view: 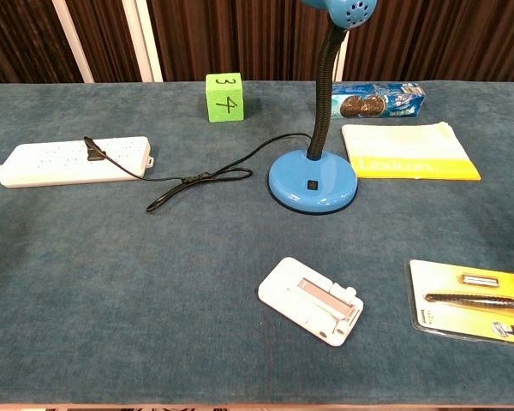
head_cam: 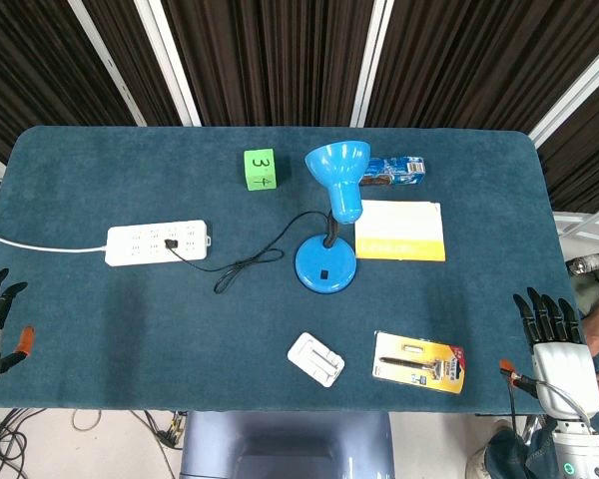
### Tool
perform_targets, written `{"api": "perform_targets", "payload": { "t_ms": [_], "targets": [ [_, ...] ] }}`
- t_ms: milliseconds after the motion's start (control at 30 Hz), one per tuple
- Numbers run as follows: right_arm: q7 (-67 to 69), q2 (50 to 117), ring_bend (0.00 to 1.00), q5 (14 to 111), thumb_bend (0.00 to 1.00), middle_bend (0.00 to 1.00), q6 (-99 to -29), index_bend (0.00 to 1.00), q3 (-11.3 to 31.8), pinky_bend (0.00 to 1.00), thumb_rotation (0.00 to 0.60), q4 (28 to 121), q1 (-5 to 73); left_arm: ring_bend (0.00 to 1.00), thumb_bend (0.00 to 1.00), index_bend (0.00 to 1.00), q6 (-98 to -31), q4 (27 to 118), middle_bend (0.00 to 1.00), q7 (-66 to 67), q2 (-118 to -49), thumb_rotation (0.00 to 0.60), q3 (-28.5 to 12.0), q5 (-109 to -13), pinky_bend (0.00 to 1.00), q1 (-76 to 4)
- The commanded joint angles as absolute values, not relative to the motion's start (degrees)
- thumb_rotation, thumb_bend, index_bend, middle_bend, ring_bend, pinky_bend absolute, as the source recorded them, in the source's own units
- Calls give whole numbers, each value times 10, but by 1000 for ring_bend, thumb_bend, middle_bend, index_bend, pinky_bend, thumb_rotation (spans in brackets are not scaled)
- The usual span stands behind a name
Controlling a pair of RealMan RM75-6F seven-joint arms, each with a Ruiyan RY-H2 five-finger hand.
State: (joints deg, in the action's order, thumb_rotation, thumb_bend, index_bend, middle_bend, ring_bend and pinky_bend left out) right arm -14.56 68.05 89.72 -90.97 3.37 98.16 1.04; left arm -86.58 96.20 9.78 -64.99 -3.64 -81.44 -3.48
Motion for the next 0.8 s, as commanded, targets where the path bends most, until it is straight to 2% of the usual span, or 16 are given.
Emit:
{"api": "perform_targets", "payload": {
  "t_ms": [33, 233, 433, 567, 667, 800],
  "targets": [
    [-144, 681, 13, 894, 235, 33, -909, 0, 34, 0, 600, 984, 10, 0, 421, 172, -863, 962, 22, 97, -649, 600, -38, -809, 0, -35],
    [-127, 673, 43, 899, 235, 33, -905, 0, 30, 6, 600, 994, 10, 0, 421, 172, -868, 960, 22, 99, -650, 600, -40, -812, 0, -35],
    [-105, 669, 153, 913, 234, 59, -906, 0, 23, 182, 600, 999, 9, 0, 421, 172, -866, 959, 22, 99, -652, 600, -43, -806, 0, -36],
    [-99, 659, 321, 916, 267, 208, -875, 0, 15, 296, 600, 1015, 22, 0, 421, 172, -865, 961, 22, 94, -651, 600, -46, -798, 0, -35],
    [-109, 646, 440, 914, 333, 345, -831, 0, 19, 367, 600, 1039, 49, 0, 421, 172, -863, 964, 22, 96, -651, 600, -47, -794, 0, -36],
    [-131, 635, 571, 876, 438, 469, -761, 0, 41, 442, 600, 1069, 92, 0, 421, 172, -863, 966, 22, 99, -652, 600, -46, -795, 0, -36]
  ]
}}
